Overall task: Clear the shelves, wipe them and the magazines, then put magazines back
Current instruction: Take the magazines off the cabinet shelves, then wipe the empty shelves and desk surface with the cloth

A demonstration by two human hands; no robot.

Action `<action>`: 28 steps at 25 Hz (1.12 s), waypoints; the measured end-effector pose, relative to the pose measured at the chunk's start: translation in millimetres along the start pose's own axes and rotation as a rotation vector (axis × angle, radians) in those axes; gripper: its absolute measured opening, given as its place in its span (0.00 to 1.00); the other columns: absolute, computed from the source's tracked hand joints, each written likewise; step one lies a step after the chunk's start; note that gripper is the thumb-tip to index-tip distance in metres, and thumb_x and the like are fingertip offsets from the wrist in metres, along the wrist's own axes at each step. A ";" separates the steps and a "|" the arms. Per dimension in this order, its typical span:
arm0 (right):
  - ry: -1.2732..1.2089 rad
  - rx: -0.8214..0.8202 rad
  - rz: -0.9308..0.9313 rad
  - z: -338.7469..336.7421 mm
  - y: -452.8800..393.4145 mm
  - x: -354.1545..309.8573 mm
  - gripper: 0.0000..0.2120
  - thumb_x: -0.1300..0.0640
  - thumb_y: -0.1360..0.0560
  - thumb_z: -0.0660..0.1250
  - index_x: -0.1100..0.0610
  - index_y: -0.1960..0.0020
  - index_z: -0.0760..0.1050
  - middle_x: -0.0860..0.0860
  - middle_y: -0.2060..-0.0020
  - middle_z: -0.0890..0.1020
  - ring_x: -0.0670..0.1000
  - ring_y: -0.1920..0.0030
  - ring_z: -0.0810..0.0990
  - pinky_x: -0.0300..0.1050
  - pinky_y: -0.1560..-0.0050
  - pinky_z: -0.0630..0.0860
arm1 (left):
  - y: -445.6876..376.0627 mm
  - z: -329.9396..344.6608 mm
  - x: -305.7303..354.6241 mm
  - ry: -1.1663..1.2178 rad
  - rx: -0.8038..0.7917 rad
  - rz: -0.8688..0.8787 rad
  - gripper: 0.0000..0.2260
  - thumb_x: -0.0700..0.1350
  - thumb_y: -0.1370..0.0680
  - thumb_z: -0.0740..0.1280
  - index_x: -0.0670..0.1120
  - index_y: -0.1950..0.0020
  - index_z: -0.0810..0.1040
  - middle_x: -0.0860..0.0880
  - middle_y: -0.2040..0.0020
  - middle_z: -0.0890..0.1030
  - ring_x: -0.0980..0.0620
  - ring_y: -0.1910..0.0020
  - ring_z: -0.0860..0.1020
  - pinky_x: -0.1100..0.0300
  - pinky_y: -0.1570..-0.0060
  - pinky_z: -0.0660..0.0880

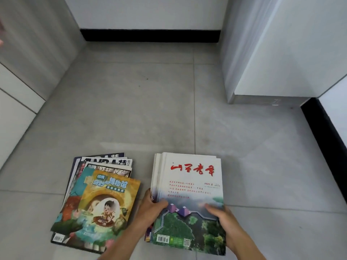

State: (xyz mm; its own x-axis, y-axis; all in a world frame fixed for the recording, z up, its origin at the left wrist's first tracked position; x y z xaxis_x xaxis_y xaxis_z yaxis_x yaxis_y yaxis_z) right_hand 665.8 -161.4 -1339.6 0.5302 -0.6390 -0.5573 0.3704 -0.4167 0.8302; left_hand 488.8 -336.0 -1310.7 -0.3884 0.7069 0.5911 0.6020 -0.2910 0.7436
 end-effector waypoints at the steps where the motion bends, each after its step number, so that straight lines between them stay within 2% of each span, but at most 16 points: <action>1: 0.053 0.028 -0.014 -2.8 -3.0 1.9 0.18 0.53 0.29 0.78 0.55 0.42 0.80 0.50 0.48 0.86 0.54 0.44 0.82 0.53 0.37 0.75 | 4.2 0.4 0.2 -0.171 0.050 0.045 0.29 0.56 0.41 0.72 0.52 0.41 0.73 0.50 0.43 0.80 0.50 0.44 0.78 0.49 0.43 0.77; 3: 0.190 0.157 -0.104 -10.6 -9.2 0.8 0.15 0.53 0.29 0.77 0.55 0.44 0.81 0.50 0.48 0.86 0.52 0.48 0.83 0.49 0.43 0.77 | 11.0 1.2 5.3 -0.504 0.167 0.168 0.33 0.58 0.35 0.72 0.51 0.32 0.68 0.48 0.33 0.68 0.46 0.33 0.67 0.51 0.36 0.71; 5: 0.347 0.244 -0.170 -10.9 -10.1 -6.2 0.14 0.54 0.28 0.76 0.55 0.44 0.78 0.50 0.47 0.84 0.51 0.50 0.82 0.45 0.51 0.77 | 14.6 1.4 8.0 -0.597 0.188 0.233 0.38 0.56 0.29 0.71 0.51 0.23 0.57 0.48 0.26 0.59 0.46 0.26 0.59 0.52 0.30 0.65; 6: 0.427 0.269 -0.178 -8.1 -10.4 -10.1 0.17 0.54 0.27 0.75 0.54 0.42 0.74 0.50 0.46 0.83 0.51 0.49 0.81 0.45 0.52 0.77 | 14.6 0.8 7.6 -0.608 0.167 0.242 0.38 0.55 0.26 0.70 0.51 0.22 0.54 0.48 0.24 0.57 0.47 0.24 0.57 0.53 0.28 0.63; 7: 0.503 0.295 -0.177 -4.9 -8.9 -15.3 0.20 0.53 0.27 0.74 0.52 0.39 0.71 0.50 0.43 0.81 0.52 0.47 0.79 0.46 0.51 0.77 | 16.3 -0.5 10.7 -0.609 0.154 0.258 0.37 0.52 0.25 0.69 0.50 0.22 0.53 0.49 0.24 0.57 0.47 0.24 0.56 0.53 0.27 0.61; 9: 0.609 0.360 -0.186 0.8 -3.2 -25.9 0.27 0.50 0.27 0.72 0.50 0.32 0.65 0.52 0.36 0.76 0.56 0.40 0.77 0.52 0.42 0.78 | 29.3 -6.7 27.7 -0.578 0.170 0.338 0.35 0.48 0.26 0.69 0.50 0.22 0.57 0.49 0.25 0.62 0.48 0.26 0.61 0.54 0.27 0.63; 11: 0.555 0.438 -0.208 4.0 17.6 -50.0 0.32 0.50 0.25 0.71 0.53 0.25 0.62 0.55 0.29 0.71 0.60 0.31 0.72 0.57 0.32 0.71 | 52.4 -18.3 64.4 -0.530 0.212 0.453 0.33 0.43 0.26 0.69 0.50 0.23 0.60 0.52 0.28 0.66 0.55 0.30 0.64 0.57 0.30 0.65; 13: 0.456 0.456 -0.359 7.8 58.0 -92.8 0.30 0.53 0.24 0.72 0.55 0.25 0.65 0.55 0.27 0.70 0.59 0.29 0.69 0.56 0.30 0.67 | 88.9 -35.1 118.4 -0.526 0.257 0.574 0.31 0.43 0.24 0.69 0.51 0.23 0.61 0.55 0.30 0.67 0.61 0.34 0.61 0.62 0.33 0.64; 16: 0.368 0.439 -0.686 15.7 151.8 -186.5 0.26 0.52 0.23 0.70 0.51 0.27 0.67 0.45 0.29 0.71 0.51 0.29 0.69 0.51 0.31 0.68 | 160.2 -67.6 220.0 -0.517 0.296 0.738 0.30 0.45 0.22 0.67 0.52 0.23 0.59 0.61 0.34 0.64 0.63 0.35 0.61 0.64 0.34 0.60; 20: 0.216 0.427 -0.914 15.7 326.0 -339.4 0.23 0.45 0.23 0.67 0.42 0.29 0.68 0.29 0.34 0.69 0.38 0.32 0.69 0.41 0.33 0.67 | 284.5 -113.7 361.8 -0.441 0.348 0.894 0.29 0.46 0.22 0.65 0.55 0.23 0.59 0.57 0.26 0.64 0.58 0.28 0.61 0.58 0.29 0.61; 24: 0.131 0.398 -1.039 14.1 493.5 -476.5 0.24 0.37 0.25 0.66 0.39 0.30 0.70 0.34 0.31 0.72 0.40 0.30 0.69 0.42 0.32 0.67 | 417.0 -160.1 493.9 -0.388 0.366 1.025 0.32 0.52 0.23 0.61 0.64 0.22 0.51 0.58 0.22 0.57 0.61 0.25 0.55 0.59 0.28 0.56; 28: 0.192 0.399 -1.086 15.4 643.7 -588.2 0.27 0.31 0.30 0.63 0.30 0.32 0.66 0.34 0.29 0.70 0.38 0.28 0.67 0.43 0.30 0.66 | 544.1 -205.7 605.6 -0.339 0.362 1.094 0.34 0.57 0.26 0.58 0.67 0.23 0.46 0.55 0.22 0.59 0.56 0.25 0.58 0.56 0.28 0.59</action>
State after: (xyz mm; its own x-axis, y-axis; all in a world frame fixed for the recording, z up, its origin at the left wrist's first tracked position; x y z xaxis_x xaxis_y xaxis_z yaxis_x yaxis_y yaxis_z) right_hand 580.6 -63.8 -477.2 0.2014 0.2713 -0.9412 0.4523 -0.8780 -0.1563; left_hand 437.7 -198.9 -483.8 0.6214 0.3477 0.7021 0.6806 -0.6836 -0.2638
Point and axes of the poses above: each hand's wrist, its own y-axis away from the middle knuckle, its own z-axis out of the palm, x = y × z, the point moved 2 cm from there along -y, towards the middle knuckle
